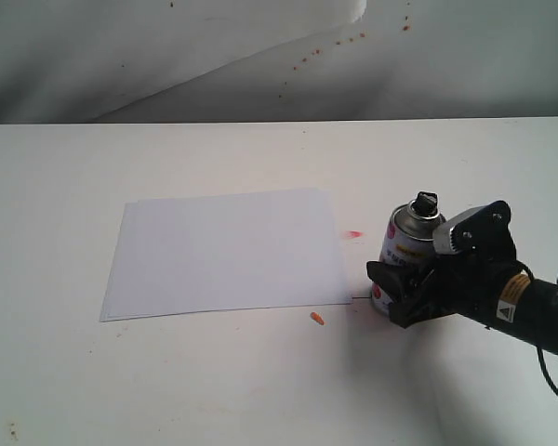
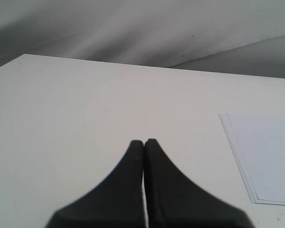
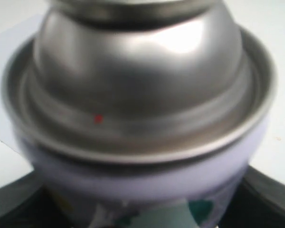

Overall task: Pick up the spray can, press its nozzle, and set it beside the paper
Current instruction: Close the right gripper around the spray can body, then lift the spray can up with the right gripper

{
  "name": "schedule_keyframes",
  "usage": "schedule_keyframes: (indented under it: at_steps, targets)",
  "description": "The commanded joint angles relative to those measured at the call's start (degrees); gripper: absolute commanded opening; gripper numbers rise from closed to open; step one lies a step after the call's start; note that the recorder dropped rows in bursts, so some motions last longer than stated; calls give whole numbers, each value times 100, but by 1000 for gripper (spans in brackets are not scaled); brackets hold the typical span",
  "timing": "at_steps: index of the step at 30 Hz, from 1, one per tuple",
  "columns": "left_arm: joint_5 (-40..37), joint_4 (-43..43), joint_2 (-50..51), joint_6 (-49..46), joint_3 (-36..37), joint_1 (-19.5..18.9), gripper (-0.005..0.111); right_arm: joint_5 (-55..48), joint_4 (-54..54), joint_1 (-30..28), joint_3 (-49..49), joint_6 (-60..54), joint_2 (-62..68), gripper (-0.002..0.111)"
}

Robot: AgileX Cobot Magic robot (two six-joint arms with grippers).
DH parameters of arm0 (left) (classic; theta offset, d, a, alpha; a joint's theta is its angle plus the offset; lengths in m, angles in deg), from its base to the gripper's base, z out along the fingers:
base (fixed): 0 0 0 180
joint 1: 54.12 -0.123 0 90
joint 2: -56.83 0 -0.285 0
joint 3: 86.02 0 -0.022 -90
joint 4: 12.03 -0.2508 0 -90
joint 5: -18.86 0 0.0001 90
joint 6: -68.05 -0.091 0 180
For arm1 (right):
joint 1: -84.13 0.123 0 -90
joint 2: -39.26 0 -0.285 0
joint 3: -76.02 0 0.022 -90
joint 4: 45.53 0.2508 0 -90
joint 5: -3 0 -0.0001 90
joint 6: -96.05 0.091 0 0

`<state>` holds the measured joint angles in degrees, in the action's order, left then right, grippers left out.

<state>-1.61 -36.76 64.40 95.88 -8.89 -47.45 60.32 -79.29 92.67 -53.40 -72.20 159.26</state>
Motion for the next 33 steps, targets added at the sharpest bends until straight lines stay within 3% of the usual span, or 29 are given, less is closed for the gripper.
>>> schedule_keyframes:
  at_steps: [1, 6, 11, 18, 22, 33]
  targets:
    - [6, 19, 22, 43, 9, 23, 0, 191, -68, 6, -13, 43, -36, 0]
    - [6, 19, 22, 33, 9, 23, 0, -187, -33, 6, -76, 51, -513, 0]
    - [6, 19, 22, 33, 9, 23, 0, -2195, -693, 6, -773, 1262, -1318, 0]
    - [6, 19, 22, 33, 9, 23, 0, -3089, -3689, 107, -2114, 4085, -2015, 0]
    - [6, 19, 22, 33, 9, 23, 0, -3813, -6503, 511, -2833, 6303, -2062, 0]
    - [6, 19, 22, 33, 9, 23, 0, -3851, -6619, 882, -3346, 7323, -2042, 0]
